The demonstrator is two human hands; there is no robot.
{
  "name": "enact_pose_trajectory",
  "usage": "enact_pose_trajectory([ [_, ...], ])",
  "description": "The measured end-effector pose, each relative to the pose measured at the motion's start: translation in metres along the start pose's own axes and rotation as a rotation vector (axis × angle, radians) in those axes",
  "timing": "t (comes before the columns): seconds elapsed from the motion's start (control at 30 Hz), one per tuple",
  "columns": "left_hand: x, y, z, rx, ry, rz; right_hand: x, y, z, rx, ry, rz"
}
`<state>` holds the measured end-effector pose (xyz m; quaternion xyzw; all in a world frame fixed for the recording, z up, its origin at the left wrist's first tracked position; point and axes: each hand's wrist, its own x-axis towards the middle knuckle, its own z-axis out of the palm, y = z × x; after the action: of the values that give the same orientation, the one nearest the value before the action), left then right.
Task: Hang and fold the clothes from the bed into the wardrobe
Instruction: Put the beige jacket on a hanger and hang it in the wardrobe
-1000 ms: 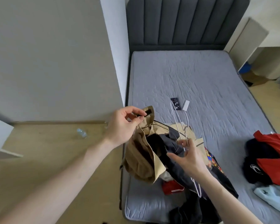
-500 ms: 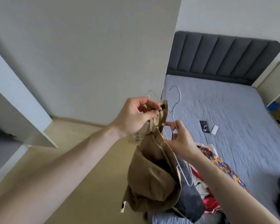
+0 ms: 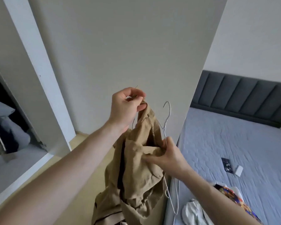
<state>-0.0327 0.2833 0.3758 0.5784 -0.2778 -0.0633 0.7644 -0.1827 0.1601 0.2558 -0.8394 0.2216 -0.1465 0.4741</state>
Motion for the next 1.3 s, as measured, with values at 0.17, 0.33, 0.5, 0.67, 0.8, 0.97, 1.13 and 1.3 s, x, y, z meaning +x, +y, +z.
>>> enact_pose_trajectory([
  [0.17,0.002,0.022,-0.035,0.094,0.005,0.079,0.034,-0.035,0.0,0.126,0.125,-0.005],
  [0.33,0.01,0.025,-0.094,0.392,0.033,0.19,0.06,-0.078,-0.033,0.134,0.323,-0.239],
  [0.5,0.004,0.005,-0.123,0.651,-0.035,0.149,0.074,-0.12,-0.033,0.06,0.267,-0.417],
  [0.67,-0.017,-0.032,-0.135,0.747,-0.263,-0.075,0.078,-0.15,-0.031,0.034,0.182,-0.511],
  [0.8,-0.034,-0.081,-0.138,0.731,-0.252,-0.297,0.072,-0.159,-0.037,-0.025,0.103,-0.555],
  [0.97,-0.048,-0.107,-0.112,0.381,-0.598,-0.425,0.062,-0.152,-0.044,-0.045,0.069,-0.523],
  [1.13,-0.077,-0.136,-0.069,0.831,-0.97,-0.34,0.057,-0.133,-0.065,-0.034,0.13,-0.452],
  [1.3,-0.094,-0.181,-0.07,0.955,-0.468,-0.362,0.052,-0.108,-0.094,-0.051,0.229,-0.397],
])
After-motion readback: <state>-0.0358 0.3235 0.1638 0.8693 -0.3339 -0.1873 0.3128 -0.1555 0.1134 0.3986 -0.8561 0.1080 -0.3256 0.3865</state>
